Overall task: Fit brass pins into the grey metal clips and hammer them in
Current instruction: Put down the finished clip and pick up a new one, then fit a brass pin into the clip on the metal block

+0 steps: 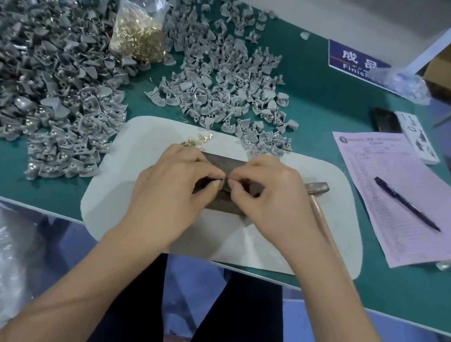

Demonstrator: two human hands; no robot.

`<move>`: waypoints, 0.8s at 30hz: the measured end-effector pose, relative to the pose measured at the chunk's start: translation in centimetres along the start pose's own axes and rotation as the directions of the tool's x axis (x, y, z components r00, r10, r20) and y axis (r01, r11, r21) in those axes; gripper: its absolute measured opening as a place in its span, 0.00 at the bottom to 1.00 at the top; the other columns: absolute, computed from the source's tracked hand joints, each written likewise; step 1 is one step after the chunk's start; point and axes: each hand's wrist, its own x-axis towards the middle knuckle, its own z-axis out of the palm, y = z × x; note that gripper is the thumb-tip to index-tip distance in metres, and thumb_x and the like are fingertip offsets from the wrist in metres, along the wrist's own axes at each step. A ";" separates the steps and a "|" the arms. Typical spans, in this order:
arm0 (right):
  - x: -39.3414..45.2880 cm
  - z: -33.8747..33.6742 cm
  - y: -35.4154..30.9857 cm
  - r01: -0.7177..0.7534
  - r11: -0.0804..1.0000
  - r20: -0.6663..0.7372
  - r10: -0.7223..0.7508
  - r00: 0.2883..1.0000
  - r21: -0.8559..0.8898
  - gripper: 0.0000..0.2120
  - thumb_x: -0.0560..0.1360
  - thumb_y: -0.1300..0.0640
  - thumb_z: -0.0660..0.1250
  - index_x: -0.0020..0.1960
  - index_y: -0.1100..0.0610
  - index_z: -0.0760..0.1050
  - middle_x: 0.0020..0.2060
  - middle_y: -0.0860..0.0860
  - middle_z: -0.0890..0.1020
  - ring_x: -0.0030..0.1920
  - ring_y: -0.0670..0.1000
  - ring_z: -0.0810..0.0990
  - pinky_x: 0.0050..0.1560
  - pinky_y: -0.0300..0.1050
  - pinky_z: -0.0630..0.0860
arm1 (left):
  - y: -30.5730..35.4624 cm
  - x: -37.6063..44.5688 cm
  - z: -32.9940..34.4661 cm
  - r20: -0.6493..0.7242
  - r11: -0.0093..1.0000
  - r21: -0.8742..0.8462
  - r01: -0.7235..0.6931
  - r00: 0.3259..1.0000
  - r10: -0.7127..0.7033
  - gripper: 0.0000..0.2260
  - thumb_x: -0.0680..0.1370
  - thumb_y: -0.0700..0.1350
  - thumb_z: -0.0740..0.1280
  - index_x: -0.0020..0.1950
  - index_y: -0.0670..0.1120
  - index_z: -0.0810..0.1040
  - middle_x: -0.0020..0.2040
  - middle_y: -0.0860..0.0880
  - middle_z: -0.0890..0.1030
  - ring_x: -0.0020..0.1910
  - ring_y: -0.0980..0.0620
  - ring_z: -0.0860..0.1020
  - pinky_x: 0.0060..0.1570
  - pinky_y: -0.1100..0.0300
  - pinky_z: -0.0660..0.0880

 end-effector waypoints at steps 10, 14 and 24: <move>-1.8 2.7 0.7 0.018 0.991 -0.296 0.022 0.955 0.132 0.05 0.72 0.66 0.75 0.43 0.56 0.86 0.42 0.47 0.85 0.48 0.52 0.78 0.55 0.49 0.74 | 0.3 -0.4 0.1 -0.004 0.999 -0.004 0.035 0.999 -0.035 0.03 0.75 0.54 0.72 0.48 0.61 0.83 0.46 0.61 0.76 0.52 0.61 0.70 0.38 0.70 0.62; -1.7 2.5 0.9 0.098 0.995 -0.309 -0.101 0.946 -0.025 0.04 0.73 0.64 0.76 0.43 0.55 0.86 0.42 0.45 0.85 0.46 0.52 0.76 0.50 0.44 0.74 | 0.2 -0.4 0.1 0.000 0.999 0.025 0.029 1.000 -0.029 0.04 0.75 0.54 0.72 0.49 0.61 0.83 0.46 0.62 0.76 0.52 0.60 0.70 0.38 0.71 0.61; -0.5 0.3 -1.8 0.029 0.947 -0.005 -0.033 0.999 -0.319 0.07 0.78 0.54 0.66 0.43 0.52 0.81 0.43 0.45 0.80 0.52 0.51 0.71 0.45 0.50 0.74 | 0.2 -0.3 0.1 -0.006 0.999 0.043 0.017 1.000 -0.017 0.05 0.75 0.54 0.72 0.51 0.61 0.83 0.47 0.62 0.77 0.51 0.59 0.71 0.37 0.70 0.63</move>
